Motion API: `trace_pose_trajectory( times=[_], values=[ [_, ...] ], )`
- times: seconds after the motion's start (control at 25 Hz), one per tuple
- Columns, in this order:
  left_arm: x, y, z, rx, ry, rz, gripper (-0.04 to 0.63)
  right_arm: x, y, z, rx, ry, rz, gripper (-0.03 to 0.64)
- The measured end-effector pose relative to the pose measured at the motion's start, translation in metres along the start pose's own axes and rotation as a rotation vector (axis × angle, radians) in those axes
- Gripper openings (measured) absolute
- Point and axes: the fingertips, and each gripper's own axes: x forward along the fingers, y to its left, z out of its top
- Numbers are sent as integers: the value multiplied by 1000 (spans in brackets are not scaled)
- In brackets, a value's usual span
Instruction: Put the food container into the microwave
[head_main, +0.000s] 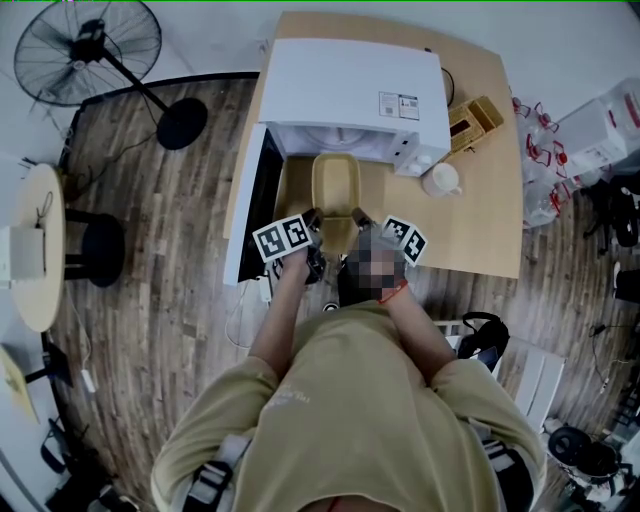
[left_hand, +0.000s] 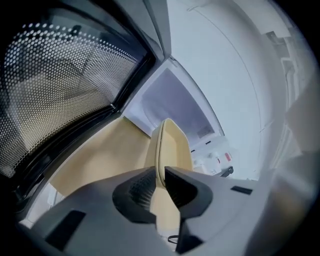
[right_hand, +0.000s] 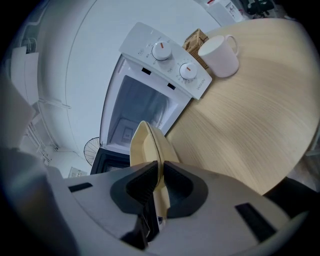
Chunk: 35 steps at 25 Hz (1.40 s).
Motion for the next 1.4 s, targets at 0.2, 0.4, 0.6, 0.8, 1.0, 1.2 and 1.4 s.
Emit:
trace_pose_trajectory(
  times=[0.2,0.4,0.6,0.8,1.0,1.2,1.4],
  values=[
    [10,-3,11,-5,-4,-1,69,9,3,12,-1,4,3,57],
    [20,-5,19,-11,-5,-3,69,15,3,23,-4,6,0,57],
    [31,-6,22,-17,0,0,69,22,0,31,-2,13,-7,57],
    [38,-6,26,-22,5,3,69,28,-2,38,-3,16,-9,57],
    [42,-10,34,-14,-10,-1,69,33,0,45,1,15,-5,57],
    [47,-9,40,-19,-20,1,69,39,3,50,-4,19,-1,57],
    [49,-4,48,-26,-46,12,69,48,7,52,-13,31,2,57]
  ],
)
